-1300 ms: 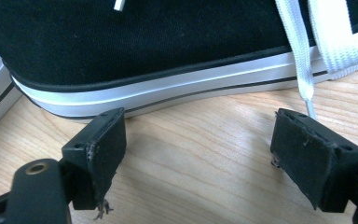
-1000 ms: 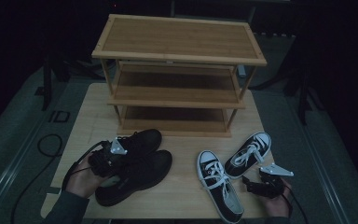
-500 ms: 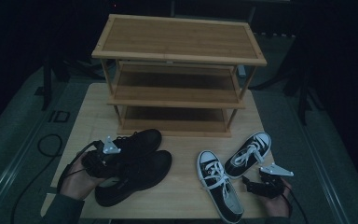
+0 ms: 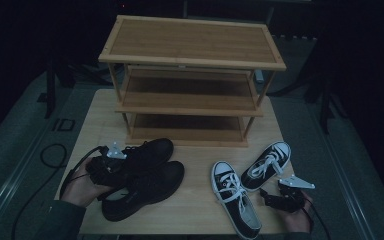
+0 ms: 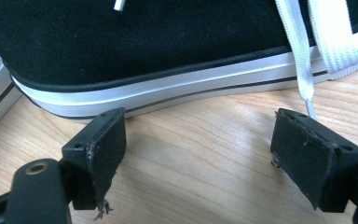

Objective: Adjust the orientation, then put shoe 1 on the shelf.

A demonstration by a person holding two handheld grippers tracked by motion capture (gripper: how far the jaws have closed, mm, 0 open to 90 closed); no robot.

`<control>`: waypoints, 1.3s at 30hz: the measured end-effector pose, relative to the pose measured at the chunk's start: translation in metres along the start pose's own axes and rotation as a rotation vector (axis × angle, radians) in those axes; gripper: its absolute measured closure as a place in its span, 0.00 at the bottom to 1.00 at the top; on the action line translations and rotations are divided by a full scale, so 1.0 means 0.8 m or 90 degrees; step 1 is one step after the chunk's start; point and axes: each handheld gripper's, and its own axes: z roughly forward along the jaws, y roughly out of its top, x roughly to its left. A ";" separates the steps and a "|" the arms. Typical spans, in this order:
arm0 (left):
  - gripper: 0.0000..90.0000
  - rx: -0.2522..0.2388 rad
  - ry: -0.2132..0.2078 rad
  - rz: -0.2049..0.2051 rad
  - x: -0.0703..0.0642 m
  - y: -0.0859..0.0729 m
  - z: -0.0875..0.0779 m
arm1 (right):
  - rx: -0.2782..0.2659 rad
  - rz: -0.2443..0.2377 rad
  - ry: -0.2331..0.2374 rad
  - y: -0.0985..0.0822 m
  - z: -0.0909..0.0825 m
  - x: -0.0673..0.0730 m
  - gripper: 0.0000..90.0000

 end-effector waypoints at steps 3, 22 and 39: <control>0.43 0.012 -0.013 0.004 0.006 0.002 0.004 | 0.000 0.000 0.000 0.000 0.000 0.000 0.20; 0.66 0.078 -0.052 0.032 0.013 0.022 0.019 | 0.000 0.000 0.000 0.000 0.000 0.000 0.20; 0.95 0.060 -0.048 0.043 0.005 0.018 0.020 | 0.000 0.000 0.001 0.000 0.000 0.000 0.20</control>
